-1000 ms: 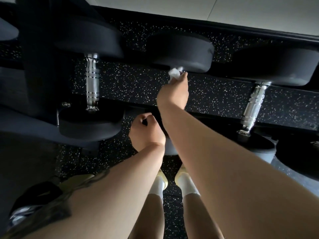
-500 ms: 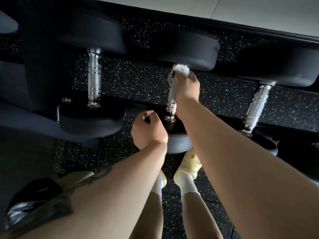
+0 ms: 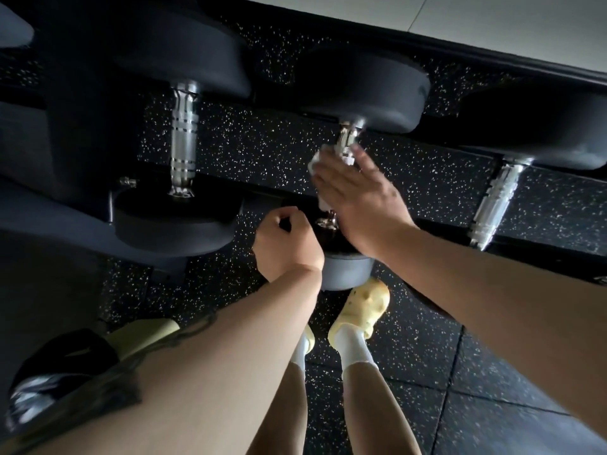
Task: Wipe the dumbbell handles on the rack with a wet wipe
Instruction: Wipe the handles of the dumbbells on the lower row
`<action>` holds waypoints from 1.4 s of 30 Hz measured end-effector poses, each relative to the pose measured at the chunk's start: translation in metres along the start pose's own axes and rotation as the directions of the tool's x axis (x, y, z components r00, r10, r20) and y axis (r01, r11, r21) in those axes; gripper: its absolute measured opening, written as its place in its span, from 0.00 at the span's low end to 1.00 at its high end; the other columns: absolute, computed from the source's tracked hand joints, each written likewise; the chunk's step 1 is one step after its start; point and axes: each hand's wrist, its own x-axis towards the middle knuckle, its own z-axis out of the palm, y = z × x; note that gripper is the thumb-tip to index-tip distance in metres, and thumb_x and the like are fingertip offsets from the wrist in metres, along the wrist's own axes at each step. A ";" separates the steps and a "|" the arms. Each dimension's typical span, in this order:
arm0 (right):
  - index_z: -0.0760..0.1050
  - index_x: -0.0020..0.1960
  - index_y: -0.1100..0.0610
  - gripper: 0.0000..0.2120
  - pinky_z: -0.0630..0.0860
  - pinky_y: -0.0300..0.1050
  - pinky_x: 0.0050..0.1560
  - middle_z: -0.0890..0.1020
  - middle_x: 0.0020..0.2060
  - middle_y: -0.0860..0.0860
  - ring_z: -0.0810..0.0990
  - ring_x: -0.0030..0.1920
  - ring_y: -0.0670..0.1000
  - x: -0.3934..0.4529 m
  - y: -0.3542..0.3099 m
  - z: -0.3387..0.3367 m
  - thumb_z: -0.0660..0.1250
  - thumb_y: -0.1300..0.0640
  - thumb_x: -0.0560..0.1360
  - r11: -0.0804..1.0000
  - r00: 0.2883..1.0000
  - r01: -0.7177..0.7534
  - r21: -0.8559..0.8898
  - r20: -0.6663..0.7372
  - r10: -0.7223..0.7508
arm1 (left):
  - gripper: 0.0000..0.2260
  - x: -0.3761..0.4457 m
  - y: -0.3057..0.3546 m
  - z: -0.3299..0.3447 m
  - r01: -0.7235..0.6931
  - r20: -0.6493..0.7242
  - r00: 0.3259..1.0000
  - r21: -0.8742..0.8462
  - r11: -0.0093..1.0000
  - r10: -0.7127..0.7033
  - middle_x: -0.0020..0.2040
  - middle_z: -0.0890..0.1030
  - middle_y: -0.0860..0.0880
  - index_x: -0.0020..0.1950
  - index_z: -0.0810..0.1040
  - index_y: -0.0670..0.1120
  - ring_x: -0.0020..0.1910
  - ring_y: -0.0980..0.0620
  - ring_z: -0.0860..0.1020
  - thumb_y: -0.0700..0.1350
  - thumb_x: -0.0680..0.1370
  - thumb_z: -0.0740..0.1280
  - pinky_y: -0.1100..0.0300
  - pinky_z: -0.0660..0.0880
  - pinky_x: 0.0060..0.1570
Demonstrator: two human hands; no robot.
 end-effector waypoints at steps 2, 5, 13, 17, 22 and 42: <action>0.77 0.62 0.57 0.19 0.53 0.58 0.73 0.78 0.63 0.54 0.71 0.68 0.54 0.001 0.005 -0.005 0.63 0.62 0.72 0.984 0.979 0.177 -0.014 0.108 -0.175 | 0.08 0.000 0.000 0.000 0.002 -0.004 1.000 -0.002 1.000 -0.002 0.46 0.83 0.50 0.48 0.82 0.53 0.44 0.48 0.79 0.48 0.75 0.63 0.61 0.67 0.36; 0.75 0.65 0.56 0.23 0.46 0.56 0.73 0.76 0.65 0.52 0.68 0.70 0.53 0.016 0.023 -0.032 0.64 0.63 0.70 0.985 0.984 0.139 -0.098 0.128 -0.126 | 0.10 -0.002 0.000 0.000 -0.007 0.013 1.000 0.000 1.000 0.007 0.50 0.83 0.52 0.50 0.82 0.54 0.46 0.50 0.79 0.47 0.75 0.62 0.61 0.68 0.39; 0.63 0.73 0.48 0.21 0.28 0.40 0.68 0.59 0.75 0.43 0.48 0.75 0.41 -0.009 -0.004 -0.038 0.51 0.57 0.81 0.955 0.868 0.138 0.263 0.433 -0.244 | 0.08 0.000 0.000 -0.001 -0.012 0.003 1.000 -0.019 1.000 0.012 0.46 0.83 0.49 0.46 0.81 0.54 0.45 0.47 0.79 0.47 0.75 0.63 0.59 0.69 0.39; 0.63 0.71 0.39 0.22 0.51 0.36 0.70 0.63 0.72 0.42 0.51 0.74 0.43 -0.056 -0.009 -0.054 0.53 0.58 0.82 0.612 0.867 -0.445 0.654 0.487 0.110 | 0.08 0.000 -0.001 -0.001 0.003 0.013 1.000 -0.021 1.000 -0.003 0.45 0.82 0.50 0.45 0.80 0.55 0.43 0.48 0.77 0.46 0.75 0.62 0.60 0.67 0.38; 0.75 0.61 0.39 0.16 0.71 0.40 0.35 0.75 0.62 0.52 0.76 0.43 0.49 -0.051 -0.018 -0.027 0.57 0.55 0.80 0.116 0.649 -0.736 0.667 0.646 0.403 | 0.07 -0.001 0.001 -0.002 0.018 0.019 1.000 -0.029 0.999 -0.018 0.41 0.79 0.53 0.44 0.79 0.56 0.39 0.50 0.76 0.46 0.75 0.62 0.60 0.67 0.38; 0.70 0.62 0.58 0.16 0.67 0.46 0.46 0.76 0.59 0.57 0.75 0.59 0.59 -0.018 -0.053 -0.039 0.48 0.57 0.82 0.556 0.575 -0.784 0.276 0.659 0.484 | 0.21 -0.001 -0.018 -0.023 -0.530 0.468 0.822 0.418 0.738 0.326 0.73 0.64 0.43 0.70 0.68 0.40 0.74 0.47 0.58 0.49 0.82 0.50 0.55 0.52 0.74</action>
